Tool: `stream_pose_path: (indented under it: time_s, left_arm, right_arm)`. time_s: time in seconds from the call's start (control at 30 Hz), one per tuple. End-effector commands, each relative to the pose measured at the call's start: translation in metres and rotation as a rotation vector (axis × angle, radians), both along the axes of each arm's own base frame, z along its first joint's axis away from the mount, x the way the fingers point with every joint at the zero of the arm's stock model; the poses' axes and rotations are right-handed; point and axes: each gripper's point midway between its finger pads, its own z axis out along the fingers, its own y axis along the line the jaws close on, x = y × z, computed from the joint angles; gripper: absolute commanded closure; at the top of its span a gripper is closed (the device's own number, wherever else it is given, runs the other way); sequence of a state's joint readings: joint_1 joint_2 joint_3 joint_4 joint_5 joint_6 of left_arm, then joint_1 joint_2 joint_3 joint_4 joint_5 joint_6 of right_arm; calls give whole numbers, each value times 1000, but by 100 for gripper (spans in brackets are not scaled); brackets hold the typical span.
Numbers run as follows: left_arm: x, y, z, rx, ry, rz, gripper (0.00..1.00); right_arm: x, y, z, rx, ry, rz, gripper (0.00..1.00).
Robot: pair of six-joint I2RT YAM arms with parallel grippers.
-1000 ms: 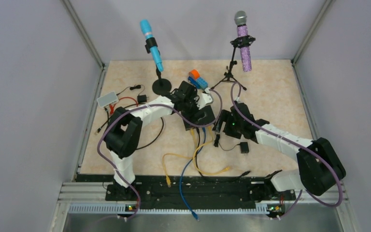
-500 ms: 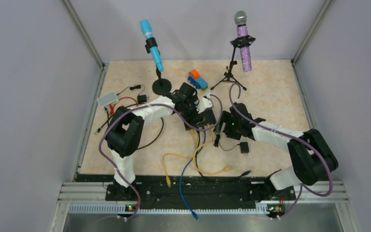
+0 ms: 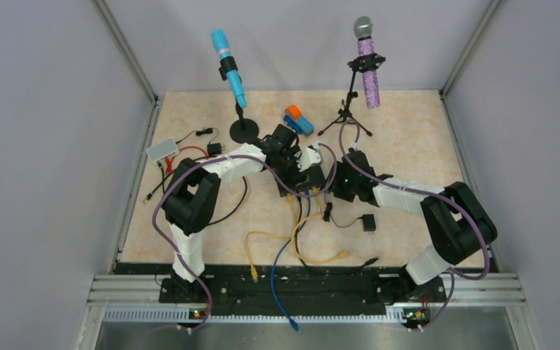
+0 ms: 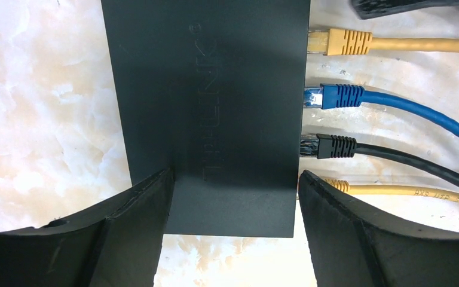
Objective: Pull the plug from the switch port
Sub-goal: Pull the connector from the switch port.
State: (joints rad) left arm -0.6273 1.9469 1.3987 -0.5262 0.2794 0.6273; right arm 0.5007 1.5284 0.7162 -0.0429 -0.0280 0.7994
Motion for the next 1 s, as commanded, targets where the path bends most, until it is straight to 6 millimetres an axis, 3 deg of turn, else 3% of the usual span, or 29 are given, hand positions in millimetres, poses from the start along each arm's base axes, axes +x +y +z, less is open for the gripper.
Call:
stream_pose_path:
  time_s: [0.0, 0.1, 0.3, 0.37, 0.4, 0.8, 0.97]
  left_arm:
    - [-20, 8, -11, 24, 80, 4, 20]
    - [-23, 8, -12, 21, 97, 2, 20]
    - [-27, 8, -14, 20, 125, 6, 16]
    - [-29, 9, -17, 35, 140, 7, 2]
    - [-28, 10, -18, 42, 144, 9, 1]
    - [-14, 12, -31, 110, 154, 58, 5]
    - [-4, 8, -12, 77, 100, 89, 1]
  right_arm:
    - [34, 9, 7, 5, -92, -1, 46]
    - [44, 4, 5, -17, -133, -35, 49]
    - [44, 11, -3, 9, -138, 17, 55]
    - [41, 15, -5, 24, -126, 49, 55]
    - [39, 16, -7, 25, -121, 60, 55]
    - [29, 19, -11, 46, -115, 117, 55]
    - [27, 17, -15, 43, -98, 117, 51]
